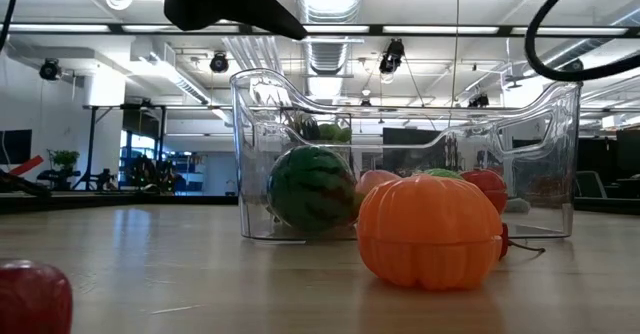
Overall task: Pick and placing Produce into tupperware
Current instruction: Put the apple into the transparent bin
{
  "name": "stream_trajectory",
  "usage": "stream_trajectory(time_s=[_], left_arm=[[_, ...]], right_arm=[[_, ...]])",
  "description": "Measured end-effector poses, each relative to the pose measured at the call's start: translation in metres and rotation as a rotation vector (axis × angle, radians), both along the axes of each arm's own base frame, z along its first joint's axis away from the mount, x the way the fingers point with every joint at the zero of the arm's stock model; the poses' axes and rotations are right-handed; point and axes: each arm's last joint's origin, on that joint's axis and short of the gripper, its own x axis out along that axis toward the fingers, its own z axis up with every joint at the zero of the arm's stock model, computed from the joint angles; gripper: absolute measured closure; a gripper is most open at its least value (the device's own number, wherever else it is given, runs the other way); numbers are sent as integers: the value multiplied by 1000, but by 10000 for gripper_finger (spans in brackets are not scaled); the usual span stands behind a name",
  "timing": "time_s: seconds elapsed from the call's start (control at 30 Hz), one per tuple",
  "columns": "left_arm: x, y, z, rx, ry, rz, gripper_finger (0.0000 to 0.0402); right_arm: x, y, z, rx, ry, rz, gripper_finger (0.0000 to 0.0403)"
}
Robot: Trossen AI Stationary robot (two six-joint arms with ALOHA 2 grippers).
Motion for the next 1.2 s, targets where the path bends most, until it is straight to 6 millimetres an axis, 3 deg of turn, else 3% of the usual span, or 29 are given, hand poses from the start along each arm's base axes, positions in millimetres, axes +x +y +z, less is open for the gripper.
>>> stream_trajectory(time_s=[0.13, 0.5, 1.03, 1.2], left_arm=[[0, -1, 0, -5, -6, -5, 72], [0, -2, 1, -8, -11, -6, 72], [1, -3, 2, -20, -32, -6, 72], [1, -3, 2, -21, -33, -5, 72]], right_arm=[[3, -1, -1, -24, -23, 64, 44], [16, -10, -1, -66, -19, 445, 44], [12, -18, -9, -30, 82, 456, 45], [12, -18, -9, -26, 81, 444, 68]])
